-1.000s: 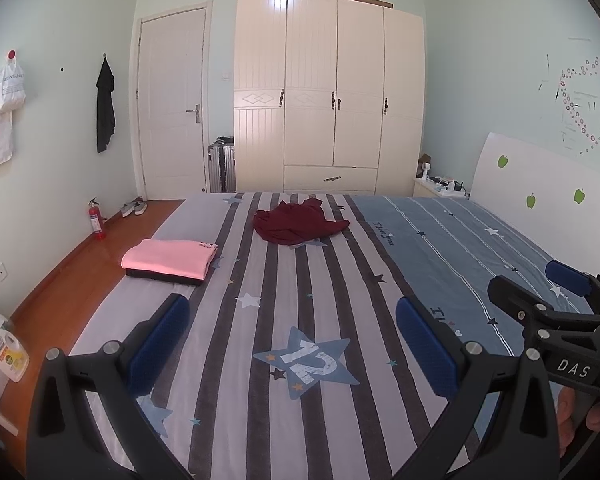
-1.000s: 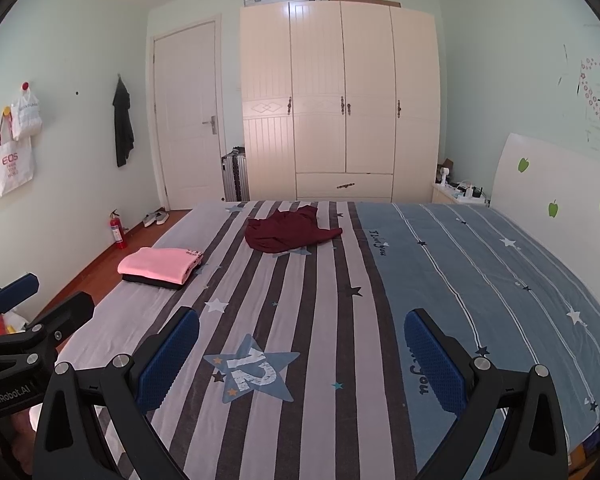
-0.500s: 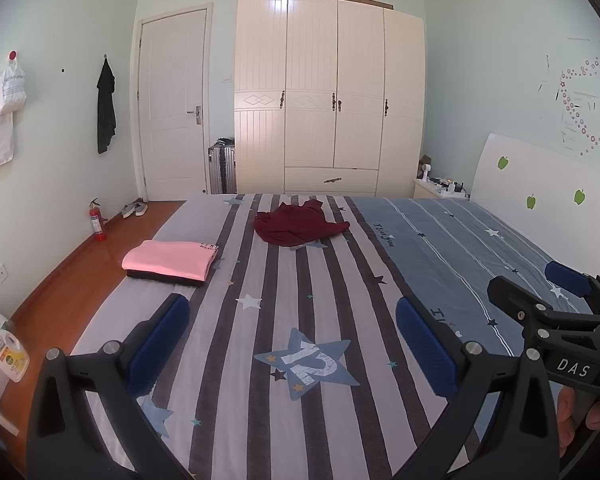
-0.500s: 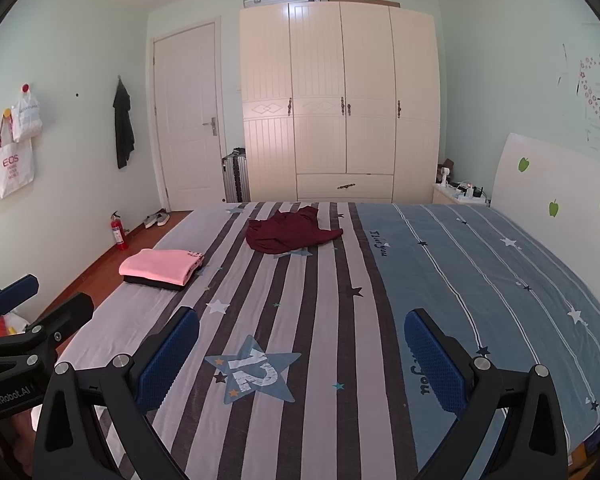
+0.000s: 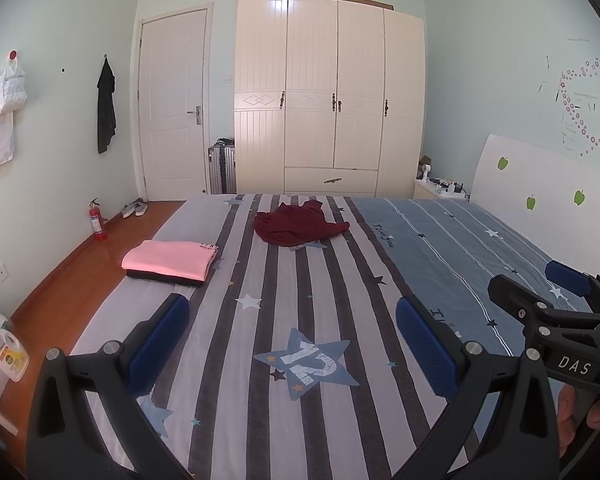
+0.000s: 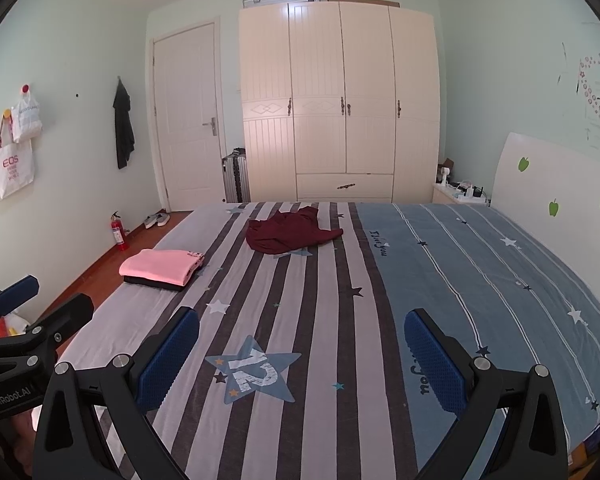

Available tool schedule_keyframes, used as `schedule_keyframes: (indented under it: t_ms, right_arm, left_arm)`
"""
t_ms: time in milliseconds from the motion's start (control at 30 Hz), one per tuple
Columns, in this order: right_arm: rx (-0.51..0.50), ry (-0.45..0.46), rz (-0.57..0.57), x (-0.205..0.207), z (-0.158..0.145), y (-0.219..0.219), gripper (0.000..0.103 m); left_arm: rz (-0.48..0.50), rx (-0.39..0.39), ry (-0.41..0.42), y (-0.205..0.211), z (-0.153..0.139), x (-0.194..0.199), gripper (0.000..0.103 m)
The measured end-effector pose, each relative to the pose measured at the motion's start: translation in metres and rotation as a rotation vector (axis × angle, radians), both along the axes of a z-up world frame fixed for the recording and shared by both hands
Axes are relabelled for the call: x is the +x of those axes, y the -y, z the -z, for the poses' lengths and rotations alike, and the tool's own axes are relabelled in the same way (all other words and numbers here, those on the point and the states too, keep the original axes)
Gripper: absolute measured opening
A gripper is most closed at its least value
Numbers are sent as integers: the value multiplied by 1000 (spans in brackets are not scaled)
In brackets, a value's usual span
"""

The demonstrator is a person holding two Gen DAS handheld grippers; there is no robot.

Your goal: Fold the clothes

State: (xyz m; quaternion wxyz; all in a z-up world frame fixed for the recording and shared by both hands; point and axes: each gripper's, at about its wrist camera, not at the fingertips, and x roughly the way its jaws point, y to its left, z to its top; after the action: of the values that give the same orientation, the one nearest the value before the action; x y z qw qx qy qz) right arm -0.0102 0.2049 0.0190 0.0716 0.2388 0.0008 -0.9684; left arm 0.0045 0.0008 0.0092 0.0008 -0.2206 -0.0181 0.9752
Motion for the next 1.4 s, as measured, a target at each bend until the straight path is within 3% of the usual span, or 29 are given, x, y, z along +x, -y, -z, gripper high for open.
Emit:
schedule_keyframes:
  t_ms: [667,900,1067,1200,1400]
  right_arm:
    - [6,-2,-1,0,1,3,101]
    - [9,16,-2,0,16,2,102]
    - [5,55,-1,-11,48,3,102]
    - [-30,91,4,-35,91,1,102]
    - [-33,112,32,-113,188,7,101]
  left_arm:
    - [-2,6,-4,2,3,1,102]
    - [-6,32,11,12,22,3,102]
    - [-13,67,40,28,60,-8,102]
    - [-1,84,42,40,103,-33,102]
    - [32,53,87,58,205,-118,102]
